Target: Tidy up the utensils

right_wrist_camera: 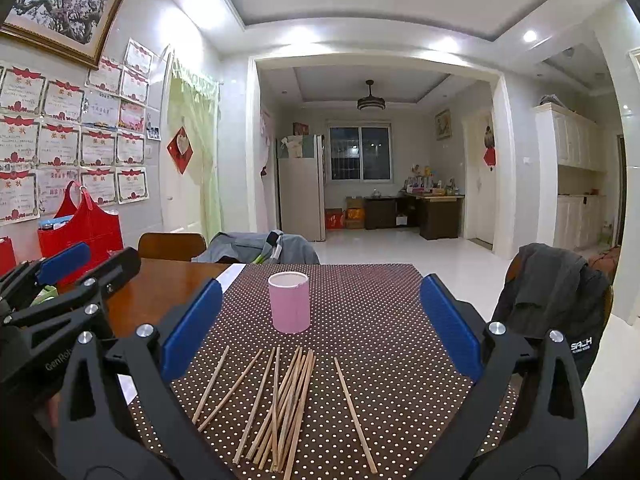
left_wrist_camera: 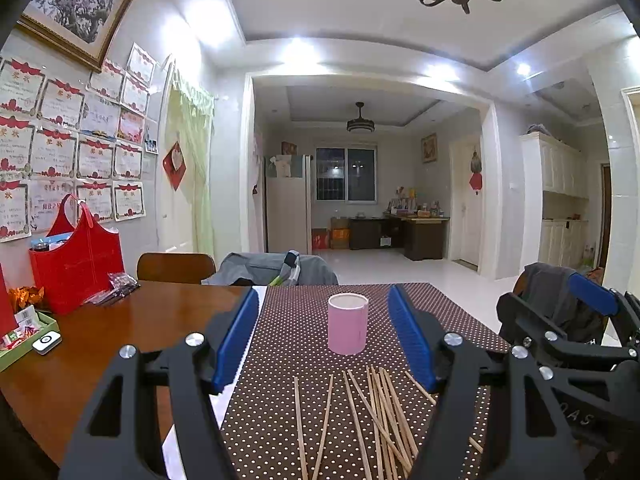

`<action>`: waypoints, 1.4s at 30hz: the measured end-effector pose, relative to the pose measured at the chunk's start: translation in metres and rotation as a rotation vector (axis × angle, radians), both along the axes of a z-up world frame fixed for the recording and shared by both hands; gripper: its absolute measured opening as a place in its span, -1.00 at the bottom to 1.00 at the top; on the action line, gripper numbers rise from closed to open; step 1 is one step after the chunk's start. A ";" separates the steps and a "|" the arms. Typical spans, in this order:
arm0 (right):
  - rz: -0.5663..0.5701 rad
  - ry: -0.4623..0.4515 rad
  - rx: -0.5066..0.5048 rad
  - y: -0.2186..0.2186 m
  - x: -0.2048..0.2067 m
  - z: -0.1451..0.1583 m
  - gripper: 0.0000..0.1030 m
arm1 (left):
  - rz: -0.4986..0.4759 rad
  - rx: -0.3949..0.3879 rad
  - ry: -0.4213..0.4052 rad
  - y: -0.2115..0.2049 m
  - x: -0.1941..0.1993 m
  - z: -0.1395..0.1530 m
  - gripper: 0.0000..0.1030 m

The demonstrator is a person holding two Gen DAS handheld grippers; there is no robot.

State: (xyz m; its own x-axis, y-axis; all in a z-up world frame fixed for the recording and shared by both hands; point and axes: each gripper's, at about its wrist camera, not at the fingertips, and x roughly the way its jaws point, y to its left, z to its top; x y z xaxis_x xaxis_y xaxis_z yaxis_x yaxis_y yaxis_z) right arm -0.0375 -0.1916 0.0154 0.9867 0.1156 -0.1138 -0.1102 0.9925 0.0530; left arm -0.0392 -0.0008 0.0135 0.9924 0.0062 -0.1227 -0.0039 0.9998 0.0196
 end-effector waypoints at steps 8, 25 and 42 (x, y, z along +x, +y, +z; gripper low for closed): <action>0.004 0.037 0.003 0.001 0.017 -0.005 0.88 | -0.003 0.006 0.032 -0.001 0.020 -0.002 0.29; 0.042 0.145 0.019 -0.004 0.053 -0.020 0.88 | -0.034 -0.021 0.178 0.003 0.072 -0.023 0.29; -0.014 0.373 -0.016 -0.028 0.109 -0.075 0.88 | -0.002 -0.019 0.426 0.027 0.134 -0.069 0.29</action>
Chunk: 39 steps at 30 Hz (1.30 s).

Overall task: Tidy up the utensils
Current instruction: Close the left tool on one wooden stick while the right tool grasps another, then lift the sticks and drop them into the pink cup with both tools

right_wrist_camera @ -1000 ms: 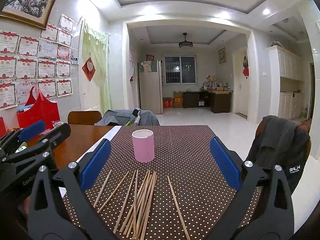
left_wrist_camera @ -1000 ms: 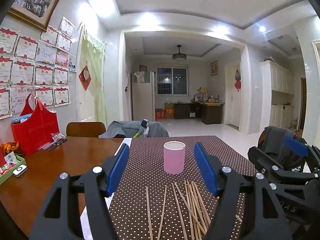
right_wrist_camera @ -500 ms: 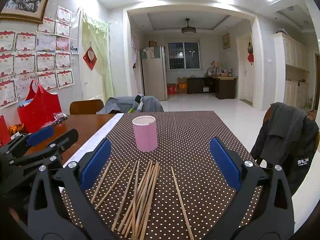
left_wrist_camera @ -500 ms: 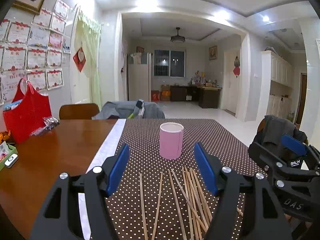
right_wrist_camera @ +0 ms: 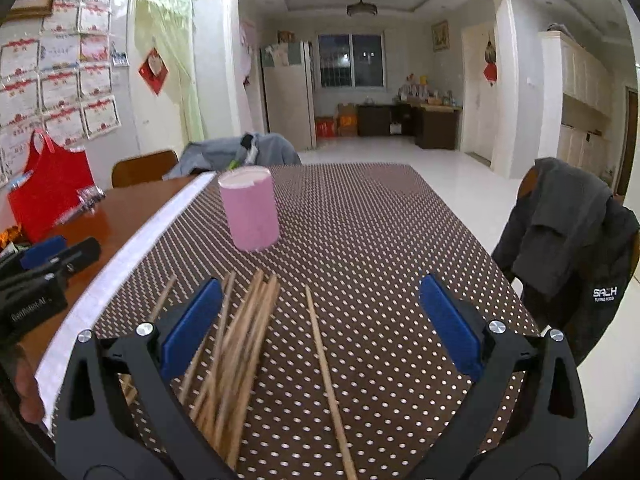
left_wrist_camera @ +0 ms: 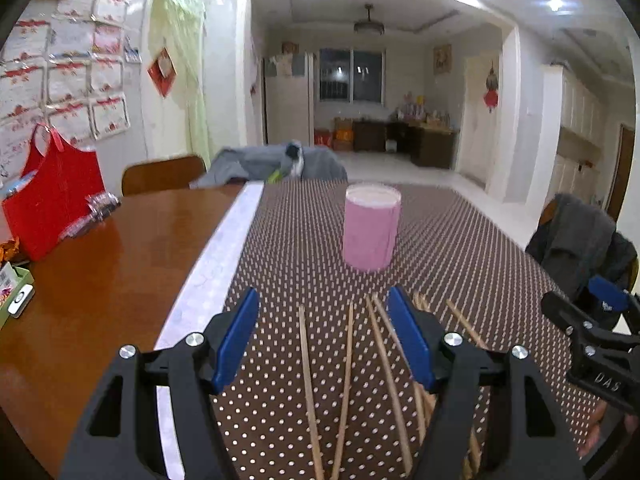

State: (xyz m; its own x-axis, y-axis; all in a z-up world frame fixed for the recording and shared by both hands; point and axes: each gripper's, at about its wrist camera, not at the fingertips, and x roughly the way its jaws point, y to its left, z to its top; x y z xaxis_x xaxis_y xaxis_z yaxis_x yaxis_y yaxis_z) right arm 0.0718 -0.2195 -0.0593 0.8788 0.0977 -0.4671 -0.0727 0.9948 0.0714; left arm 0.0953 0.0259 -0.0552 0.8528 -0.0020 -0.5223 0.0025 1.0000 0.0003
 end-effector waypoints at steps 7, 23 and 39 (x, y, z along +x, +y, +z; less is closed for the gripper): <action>0.030 0.190 -0.040 -0.021 0.028 -0.028 0.88 | -0.041 -0.041 0.264 0.031 0.045 -0.031 0.29; 0.172 0.506 -0.042 -0.018 0.077 -0.074 0.29 | -0.104 -0.075 0.534 0.042 0.082 -0.095 -0.49; 0.291 0.674 -0.192 0.026 0.144 -0.080 -0.85 | -0.092 0.018 0.620 0.029 0.120 -0.102 -0.86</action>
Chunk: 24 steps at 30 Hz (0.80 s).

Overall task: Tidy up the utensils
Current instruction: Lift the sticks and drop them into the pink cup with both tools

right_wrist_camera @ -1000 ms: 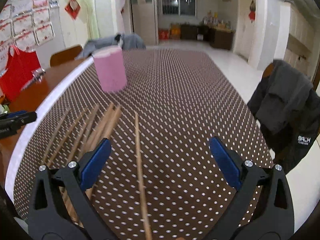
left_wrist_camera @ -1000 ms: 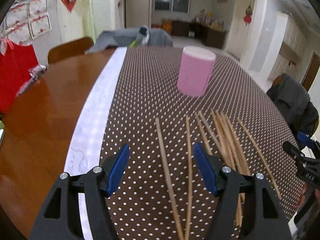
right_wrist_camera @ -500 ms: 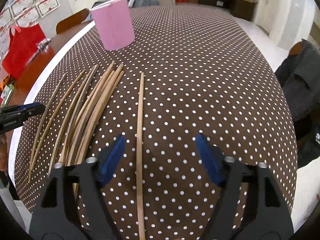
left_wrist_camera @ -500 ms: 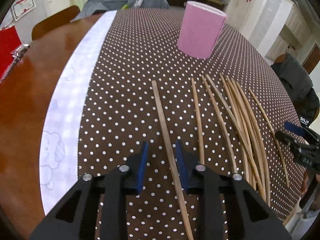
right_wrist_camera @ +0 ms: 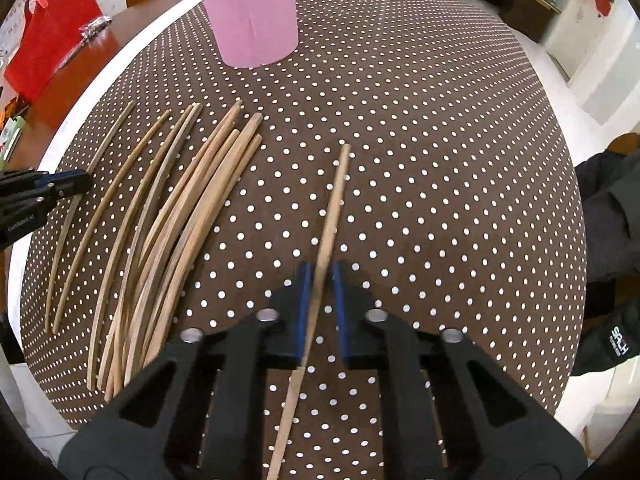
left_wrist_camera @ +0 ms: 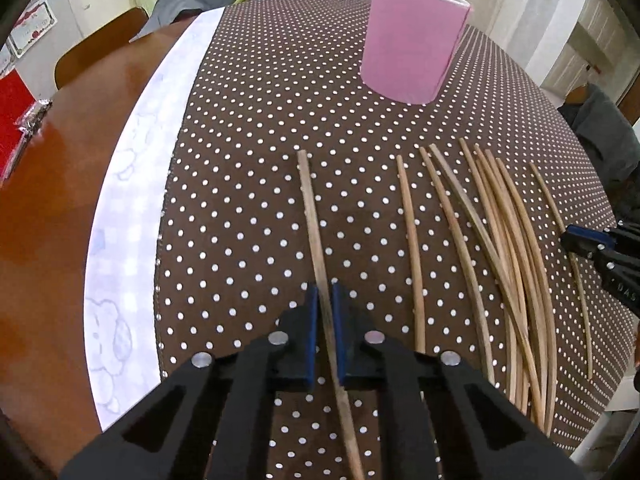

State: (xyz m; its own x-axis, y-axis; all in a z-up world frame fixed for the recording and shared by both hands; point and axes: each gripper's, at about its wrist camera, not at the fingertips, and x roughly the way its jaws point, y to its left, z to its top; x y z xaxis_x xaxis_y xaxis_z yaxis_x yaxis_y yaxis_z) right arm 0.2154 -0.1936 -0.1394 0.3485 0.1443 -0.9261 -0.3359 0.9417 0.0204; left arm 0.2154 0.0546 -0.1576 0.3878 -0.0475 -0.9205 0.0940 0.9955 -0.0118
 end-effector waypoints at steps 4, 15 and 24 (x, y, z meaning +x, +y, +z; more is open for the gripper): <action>-0.005 0.005 0.026 -0.001 0.014 0.002 -0.88 | 0.018 -0.029 -0.012 -0.001 0.003 0.001 -0.90; -0.037 -0.155 0.240 -0.035 0.025 0.051 -0.88 | -0.005 -0.209 -0.364 -0.011 -0.017 0.081 -0.90; -0.024 -0.440 0.440 -0.043 0.040 0.132 -0.88 | -0.107 -0.309 -0.742 -0.049 0.002 0.152 -0.89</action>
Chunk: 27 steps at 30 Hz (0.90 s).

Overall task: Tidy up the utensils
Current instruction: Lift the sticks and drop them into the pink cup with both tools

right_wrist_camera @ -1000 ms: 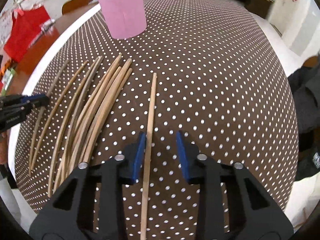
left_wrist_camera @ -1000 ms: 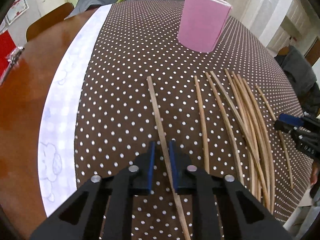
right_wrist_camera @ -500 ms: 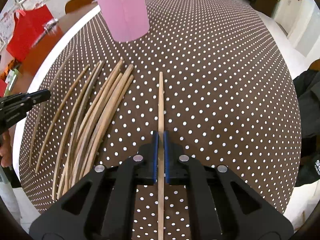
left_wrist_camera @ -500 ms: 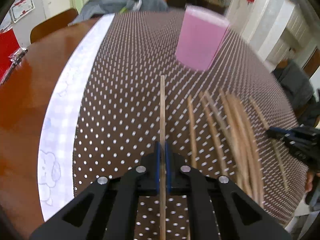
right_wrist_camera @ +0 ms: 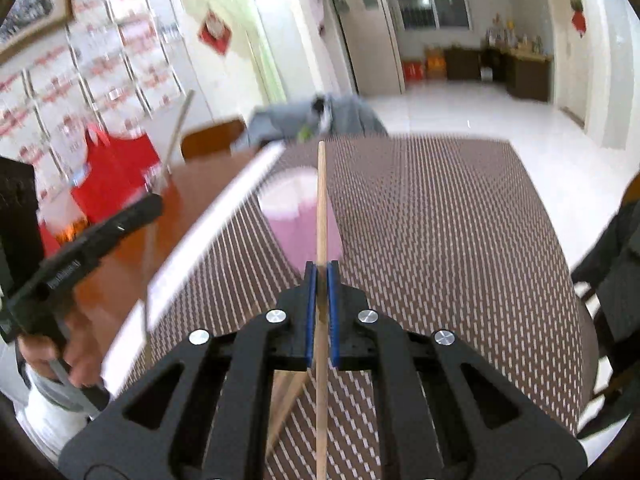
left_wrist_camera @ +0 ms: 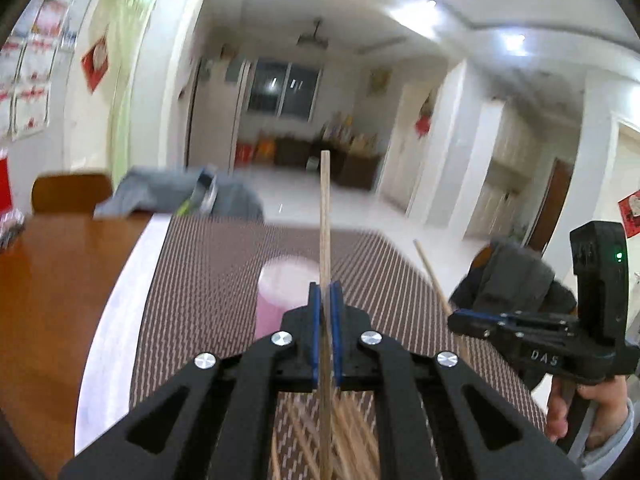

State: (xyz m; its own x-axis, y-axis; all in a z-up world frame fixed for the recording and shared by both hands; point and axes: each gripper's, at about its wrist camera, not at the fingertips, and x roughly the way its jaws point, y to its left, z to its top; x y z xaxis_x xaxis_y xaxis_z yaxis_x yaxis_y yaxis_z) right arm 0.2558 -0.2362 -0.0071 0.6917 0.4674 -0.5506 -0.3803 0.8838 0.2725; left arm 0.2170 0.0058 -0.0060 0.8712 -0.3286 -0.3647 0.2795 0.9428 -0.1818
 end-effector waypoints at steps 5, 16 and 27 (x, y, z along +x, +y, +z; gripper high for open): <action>-0.018 -0.144 0.095 0.018 0.019 0.025 -0.88 | 0.011 -0.050 -0.138 -0.010 0.030 0.018 -0.89; -0.137 -0.350 0.268 0.042 0.076 0.032 -0.88 | 0.155 -0.119 -0.319 -0.015 0.086 0.025 -0.89; -0.221 -0.450 0.305 0.058 0.107 0.025 -0.88 | 0.225 -0.099 -0.385 -0.015 0.123 0.009 -0.89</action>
State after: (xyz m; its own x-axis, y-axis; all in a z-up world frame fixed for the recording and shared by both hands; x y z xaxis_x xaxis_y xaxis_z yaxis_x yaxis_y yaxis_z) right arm 0.3624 -0.1786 0.0180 0.9254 0.3766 -0.0433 -0.3330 0.8622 0.3818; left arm 0.3399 -0.0092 0.0026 0.9909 -0.1327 0.0237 0.1348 0.9711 -0.1969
